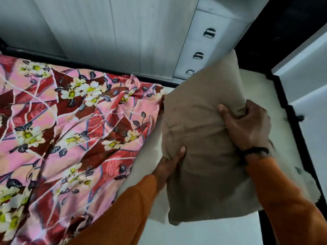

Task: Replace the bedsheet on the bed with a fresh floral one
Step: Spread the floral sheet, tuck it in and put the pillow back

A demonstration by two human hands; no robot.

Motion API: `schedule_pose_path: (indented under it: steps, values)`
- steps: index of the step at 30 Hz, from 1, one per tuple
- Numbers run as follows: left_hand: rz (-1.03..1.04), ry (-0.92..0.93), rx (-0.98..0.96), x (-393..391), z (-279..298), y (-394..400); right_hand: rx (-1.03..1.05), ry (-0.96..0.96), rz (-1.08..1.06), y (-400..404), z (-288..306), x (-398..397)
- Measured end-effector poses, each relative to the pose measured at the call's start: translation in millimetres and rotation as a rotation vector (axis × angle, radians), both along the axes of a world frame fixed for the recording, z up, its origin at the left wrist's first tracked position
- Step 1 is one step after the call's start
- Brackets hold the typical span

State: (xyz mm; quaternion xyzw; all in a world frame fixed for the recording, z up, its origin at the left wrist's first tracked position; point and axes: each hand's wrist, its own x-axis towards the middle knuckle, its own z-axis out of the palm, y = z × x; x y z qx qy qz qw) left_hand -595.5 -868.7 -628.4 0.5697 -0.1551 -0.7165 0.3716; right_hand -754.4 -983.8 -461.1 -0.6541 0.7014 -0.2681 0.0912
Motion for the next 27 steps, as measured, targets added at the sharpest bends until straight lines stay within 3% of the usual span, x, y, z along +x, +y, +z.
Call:
schedule_pose_path:
  steps: [8,12,17,23,27]
  values:
    - [0.237,-0.064,-0.082,97.3,41.4,-17.0,-0.114,-0.073,0.136,-21.6,42.6,103.0]
    - [0.365,-0.180,-0.059,170.5,43.5,10.2,-0.109,-0.141,0.245,-10.2,40.8,179.7]
    - [0.487,-0.316,-0.173,286.3,60.2,66.2,-0.082,-0.293,0.400,17.2,31.2,299.3]
    - [0.702,-0.680,-0.129,474.8,58.7,145.3,0.219,-0.433,0.613,53.5,-23.8,458.4]
    - [0.657,-0.930,-0.206,579.2,50.0,192.8,0.601,-0.438,0.677,72.3,-108.2,547.0]
